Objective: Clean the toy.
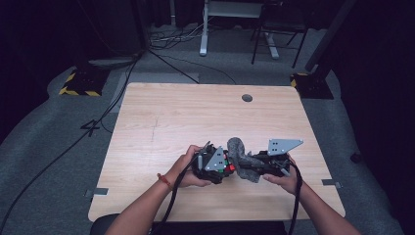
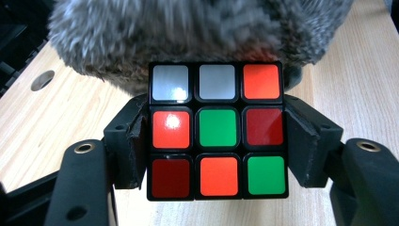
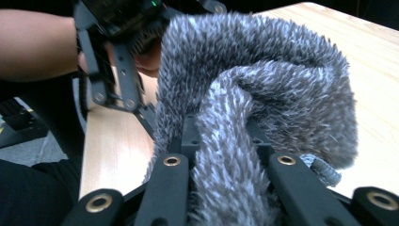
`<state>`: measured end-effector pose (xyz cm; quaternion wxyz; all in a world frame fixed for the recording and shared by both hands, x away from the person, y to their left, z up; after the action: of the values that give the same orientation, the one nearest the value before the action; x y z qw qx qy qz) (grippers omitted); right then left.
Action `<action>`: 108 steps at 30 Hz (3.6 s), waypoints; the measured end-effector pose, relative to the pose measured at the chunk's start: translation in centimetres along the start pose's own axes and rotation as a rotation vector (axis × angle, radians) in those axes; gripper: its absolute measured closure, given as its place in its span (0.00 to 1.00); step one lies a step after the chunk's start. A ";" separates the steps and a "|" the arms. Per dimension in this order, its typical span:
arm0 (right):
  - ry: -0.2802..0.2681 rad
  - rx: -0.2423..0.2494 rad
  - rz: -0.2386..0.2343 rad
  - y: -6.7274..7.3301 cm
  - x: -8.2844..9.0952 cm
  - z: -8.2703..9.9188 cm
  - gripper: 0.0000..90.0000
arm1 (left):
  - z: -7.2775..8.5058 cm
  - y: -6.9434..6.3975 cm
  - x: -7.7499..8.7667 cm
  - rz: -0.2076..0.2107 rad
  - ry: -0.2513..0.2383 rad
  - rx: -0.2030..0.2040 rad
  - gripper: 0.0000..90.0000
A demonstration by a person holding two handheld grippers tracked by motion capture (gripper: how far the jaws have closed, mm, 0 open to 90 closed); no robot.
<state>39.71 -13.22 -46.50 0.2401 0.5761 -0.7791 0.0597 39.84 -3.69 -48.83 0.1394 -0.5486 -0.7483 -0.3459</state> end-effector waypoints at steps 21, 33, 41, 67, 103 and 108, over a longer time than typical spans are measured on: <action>0.010 0.021 0.034 -0.3 0.0 0.0 0.86 | -0.5 -0.2 0.6 0.046 -0.034 0.013 0.38; 0.157 -0.028 0.093 -2.6 -1.3 3.0 0.86 | -1.2 0.6 2.0 0.033 -0.093 0.034 0.38; 0.046 -0.007 0.025 -0.9 -0.2 1.0 0.86 | -0.4 1.0 1.9 0.026 -0.080 0.053 0.38; 0.151 -0.052 0.064 -2.2 -1.8 3.1 0.85 | -1.3 0.8 2.2 0.012 -0.104 0.034 0.38; 0.051 -0.135 -0.061 -1.4 -1.9 2.5 0.85 | -2.1 1.1 3.0 0.024 -0.196 0.074 0.37; 0.017 -0.138 -0.074 -1.3 -1.4 2.0 0.86 | -1.5 1.2 2.6 0.034 -0.167 0.081 0.36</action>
<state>40.64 -13.13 -49.09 0.2880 0.5860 -0.7574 0.0020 39.71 -2.62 -45.77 0.1043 -0.5821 -0.7612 -0.2661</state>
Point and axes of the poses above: each handheld gripper's, and its own axes: x roughly backward along the jaws, z roughly out of its underside, y roughly to its left, the point moved 10 cm from there along -x, roughly forward along the jaws, and after that the axes turned 6 degrees about -x, right-handed, at the moved point
